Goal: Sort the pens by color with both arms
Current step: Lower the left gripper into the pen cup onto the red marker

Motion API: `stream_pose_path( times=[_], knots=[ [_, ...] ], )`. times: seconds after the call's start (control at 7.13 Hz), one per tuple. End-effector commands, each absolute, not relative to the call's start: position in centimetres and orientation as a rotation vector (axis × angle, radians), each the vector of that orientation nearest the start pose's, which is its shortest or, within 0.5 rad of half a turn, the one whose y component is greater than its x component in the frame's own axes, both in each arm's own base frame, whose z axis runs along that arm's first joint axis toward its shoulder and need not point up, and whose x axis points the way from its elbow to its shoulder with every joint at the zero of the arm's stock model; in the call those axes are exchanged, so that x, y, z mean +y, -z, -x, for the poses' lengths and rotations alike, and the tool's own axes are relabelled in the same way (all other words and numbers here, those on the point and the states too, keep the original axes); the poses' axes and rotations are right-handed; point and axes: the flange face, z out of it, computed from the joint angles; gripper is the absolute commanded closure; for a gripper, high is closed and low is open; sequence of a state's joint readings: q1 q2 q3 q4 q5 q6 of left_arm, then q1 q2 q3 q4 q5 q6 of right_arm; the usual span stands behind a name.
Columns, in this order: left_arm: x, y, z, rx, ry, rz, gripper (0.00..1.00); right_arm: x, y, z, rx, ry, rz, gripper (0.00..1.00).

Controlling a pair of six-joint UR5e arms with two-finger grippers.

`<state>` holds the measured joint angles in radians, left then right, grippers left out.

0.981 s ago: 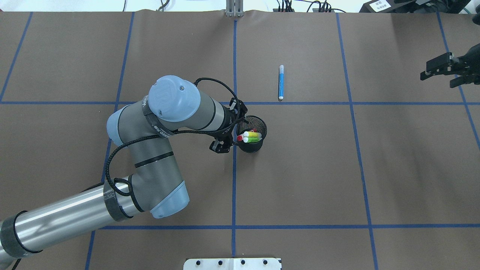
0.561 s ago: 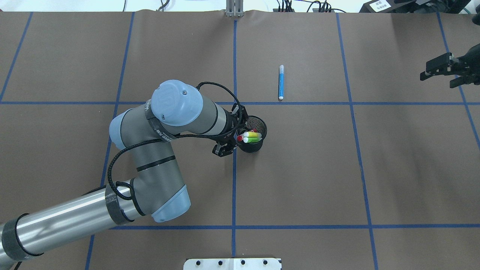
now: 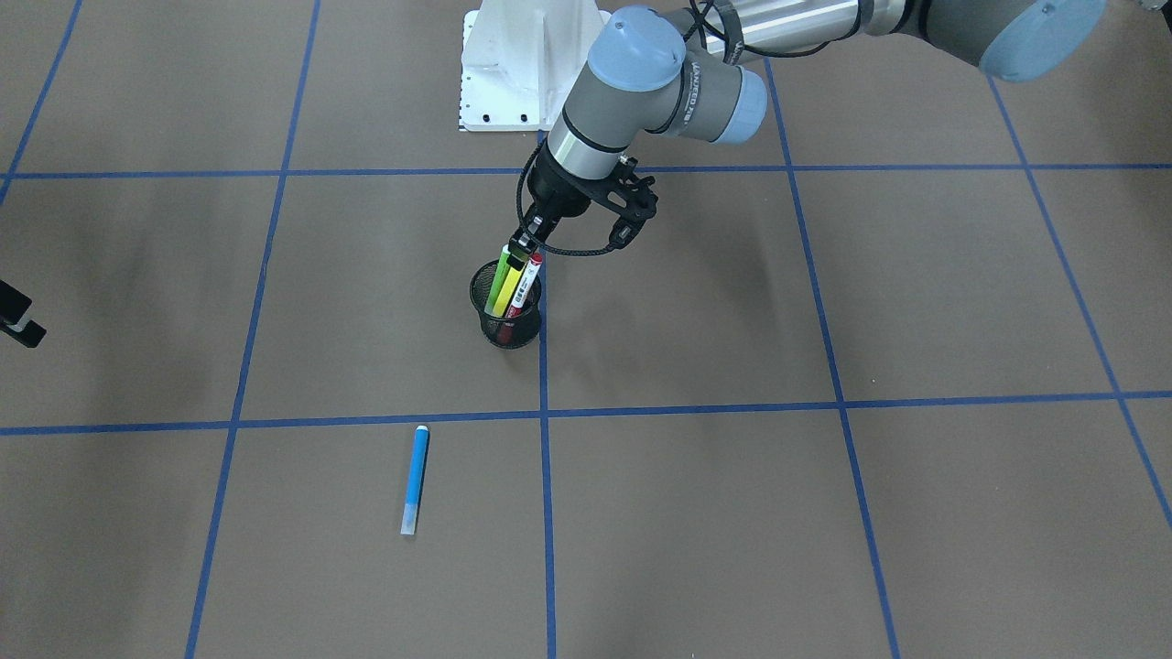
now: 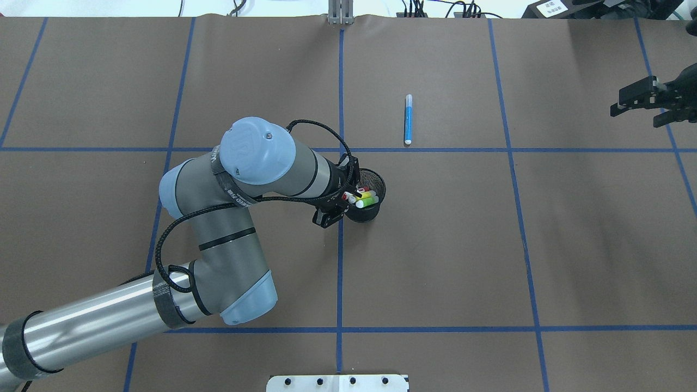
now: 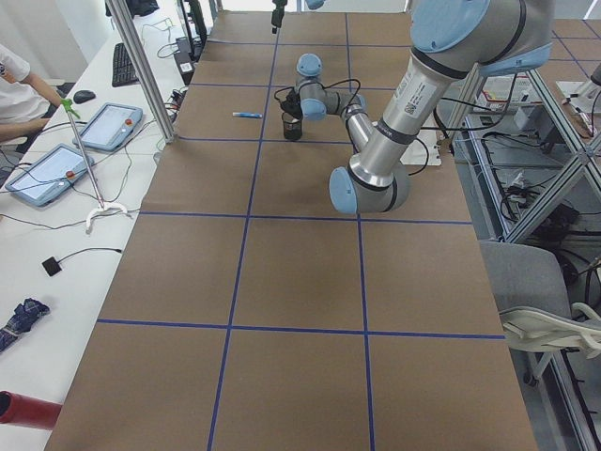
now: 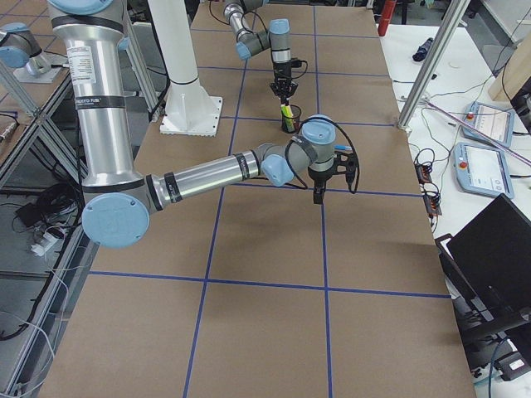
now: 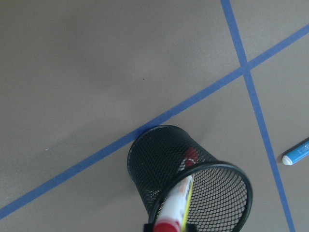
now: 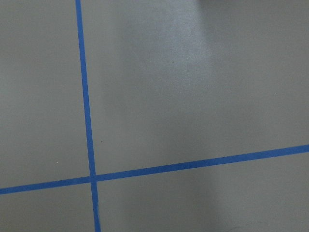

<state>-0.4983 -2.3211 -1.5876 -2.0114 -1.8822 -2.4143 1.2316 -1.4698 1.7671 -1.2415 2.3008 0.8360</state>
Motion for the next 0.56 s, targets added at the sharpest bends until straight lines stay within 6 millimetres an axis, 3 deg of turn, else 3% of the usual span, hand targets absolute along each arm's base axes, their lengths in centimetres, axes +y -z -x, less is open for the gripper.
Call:
stream_pose_path(
  times=[0.0, 0.14, 0.28, 0.42],
  knots=[
    [-42.26, -13.91, -55.9, 1.194, 0.97, 0.493, 0.74, -53.31, -47.23, 11.69, -0.916, -0.235, -0.107, 0.0],
    [-42.26, -13.91, -55.9, 1.194, 0.97, 0.493, 0.43, -53.32, -47.22, 11.68, -0.916, -0.235, -0.109, 0.0],
    [-42.26, -13.93, -55.91, 1.193, 0.97, 0.492, 0.24, -53.37, -47.14, 11.69, -0.917, -0.235, -0.111, 0.0],
    [-42.26, -13.93, -55.91, 1.193, 0.97, 0.492, 0.23, -53.32, -47.22, 11.68, -0.916, -0.235, -0.109, 0.0]
  ],
)
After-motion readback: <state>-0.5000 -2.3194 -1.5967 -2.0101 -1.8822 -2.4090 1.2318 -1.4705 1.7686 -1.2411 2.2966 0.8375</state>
